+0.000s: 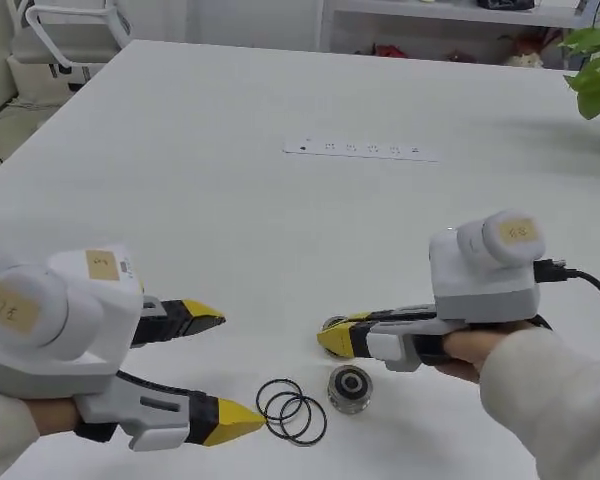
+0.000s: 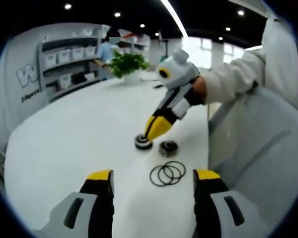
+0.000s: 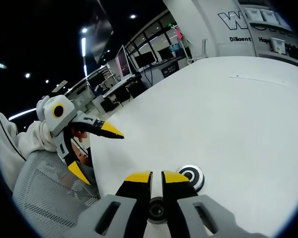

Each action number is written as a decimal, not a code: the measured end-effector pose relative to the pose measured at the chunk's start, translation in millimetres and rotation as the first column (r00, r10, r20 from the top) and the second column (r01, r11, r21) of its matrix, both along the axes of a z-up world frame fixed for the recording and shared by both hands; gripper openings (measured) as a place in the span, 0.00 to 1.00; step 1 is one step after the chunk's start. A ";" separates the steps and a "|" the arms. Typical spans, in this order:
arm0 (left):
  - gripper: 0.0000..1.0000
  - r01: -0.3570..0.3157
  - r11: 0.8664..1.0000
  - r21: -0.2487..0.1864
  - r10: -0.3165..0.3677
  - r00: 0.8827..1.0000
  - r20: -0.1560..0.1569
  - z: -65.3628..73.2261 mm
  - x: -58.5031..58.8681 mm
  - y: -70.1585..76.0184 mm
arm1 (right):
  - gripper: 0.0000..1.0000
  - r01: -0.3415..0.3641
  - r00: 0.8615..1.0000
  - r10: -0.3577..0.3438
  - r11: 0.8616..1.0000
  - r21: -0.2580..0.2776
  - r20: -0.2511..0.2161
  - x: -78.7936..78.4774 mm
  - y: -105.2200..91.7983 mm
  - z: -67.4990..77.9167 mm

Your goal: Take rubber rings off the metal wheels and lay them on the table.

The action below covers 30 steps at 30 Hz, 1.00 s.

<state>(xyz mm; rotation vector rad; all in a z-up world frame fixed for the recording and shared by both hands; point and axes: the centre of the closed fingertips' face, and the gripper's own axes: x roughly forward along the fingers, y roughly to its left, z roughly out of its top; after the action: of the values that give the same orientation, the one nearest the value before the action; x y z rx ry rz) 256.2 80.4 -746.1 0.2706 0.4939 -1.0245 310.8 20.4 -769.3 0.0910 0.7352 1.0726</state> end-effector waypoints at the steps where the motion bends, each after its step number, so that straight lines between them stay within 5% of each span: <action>1: 0.66 -0.001 1.000 -0.003 0.001 1.000 0.000 2.0 0.5 0.1 | 0.05 0.008 1.000 -0.008 1.000 0.004 0.002 2.2 -1.2 1.2; 15: 0.66 0.037 0.999 0.033 -0.039 0.998 0.055 32.2 20.6 -4.3 | 0.11 0.079 0.995 -0.080 0.997 0.018 0.052 26.6 -22.9 10.0; 30: 0.64 0.139 0.989 0.048 -0.145 0.980 0.139 69.5 61.2 -40.1 | 0.14 0.096 0.994 -0.092 0.994 -0.053 0.066 31.3 -39.3 -4.4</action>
<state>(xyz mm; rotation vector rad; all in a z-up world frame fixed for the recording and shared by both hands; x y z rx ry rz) 317.4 40.3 -676.6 0.4144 0.3694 -1.1266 342.0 -18.9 -773.7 0.0430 0.6970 0.9601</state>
